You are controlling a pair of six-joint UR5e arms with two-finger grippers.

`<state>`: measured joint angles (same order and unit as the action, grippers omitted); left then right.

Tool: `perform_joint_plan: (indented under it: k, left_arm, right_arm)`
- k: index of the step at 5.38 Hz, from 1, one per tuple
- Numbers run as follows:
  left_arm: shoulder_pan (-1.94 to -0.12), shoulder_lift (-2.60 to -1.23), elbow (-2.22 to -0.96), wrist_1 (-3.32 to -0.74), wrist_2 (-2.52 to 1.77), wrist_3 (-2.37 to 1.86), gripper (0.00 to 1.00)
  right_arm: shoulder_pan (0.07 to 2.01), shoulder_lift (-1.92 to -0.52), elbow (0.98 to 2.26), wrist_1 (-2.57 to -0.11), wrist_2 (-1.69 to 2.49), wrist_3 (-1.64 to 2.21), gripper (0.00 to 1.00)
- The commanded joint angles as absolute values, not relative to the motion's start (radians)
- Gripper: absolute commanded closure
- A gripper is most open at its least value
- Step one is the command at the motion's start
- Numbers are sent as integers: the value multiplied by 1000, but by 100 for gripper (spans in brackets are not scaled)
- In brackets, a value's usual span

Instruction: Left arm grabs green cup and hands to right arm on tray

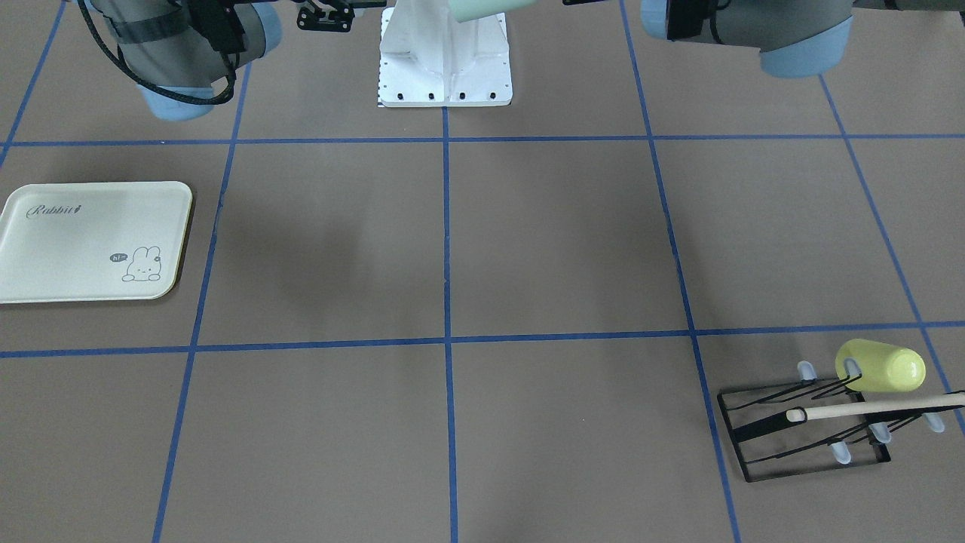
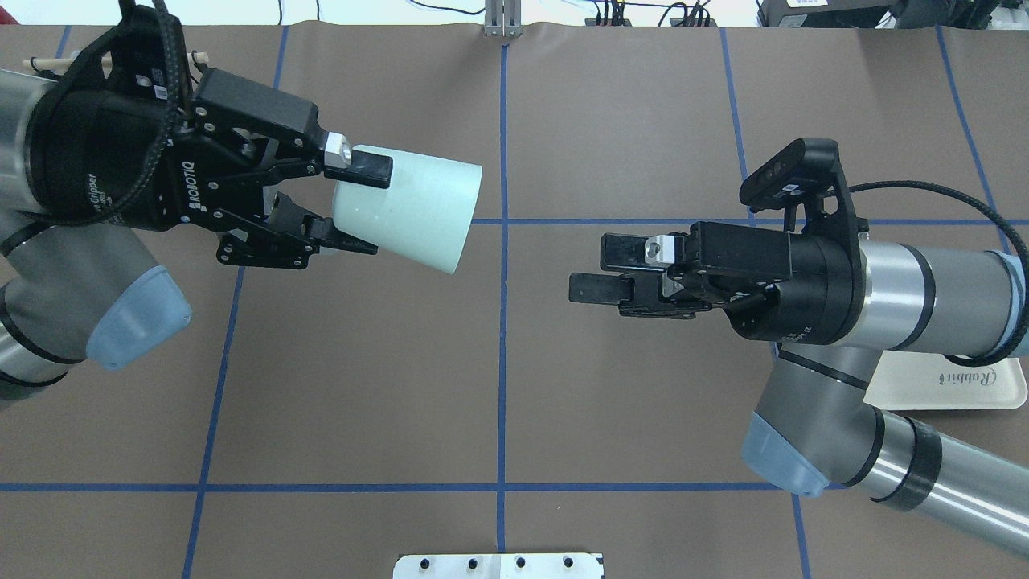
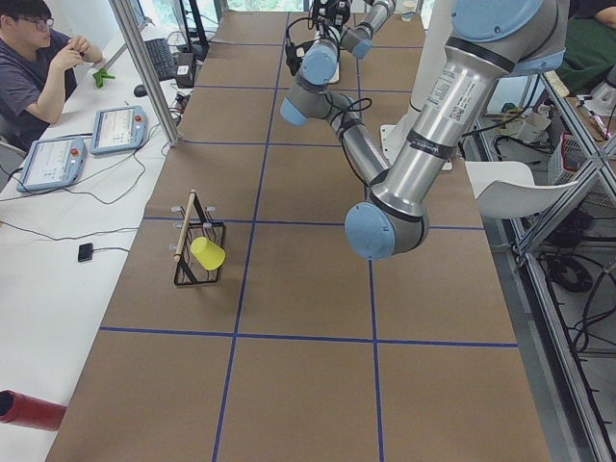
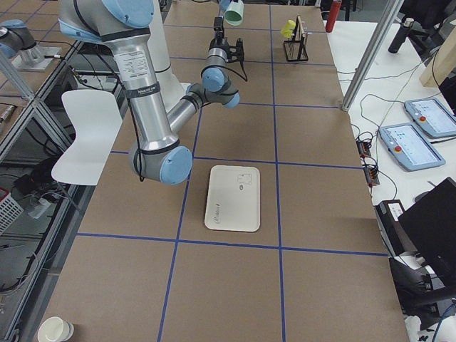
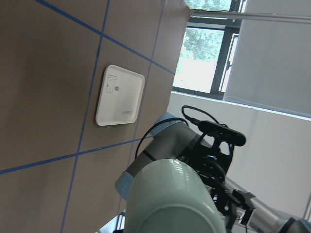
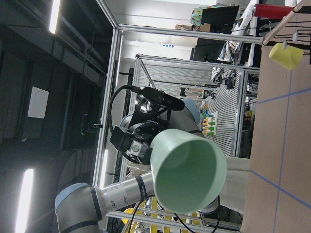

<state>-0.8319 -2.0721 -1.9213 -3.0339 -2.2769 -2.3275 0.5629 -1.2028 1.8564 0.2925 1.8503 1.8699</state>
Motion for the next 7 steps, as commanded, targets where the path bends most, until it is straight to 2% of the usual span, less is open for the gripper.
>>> perform_joint_plan:
  k: [1, 7]
  left_arm:
    - [-783, -2071, -1916, -3073, -2238, -2356, 99]
    - [-756, -2072, -1904, -3068, -2243, -2353, 99]
  right_arm:
    - [539, -1192, 1859, 302, 1788, 1870, 0]
    - [537, -1102, 1861, 183, 1743, 1871, 1]
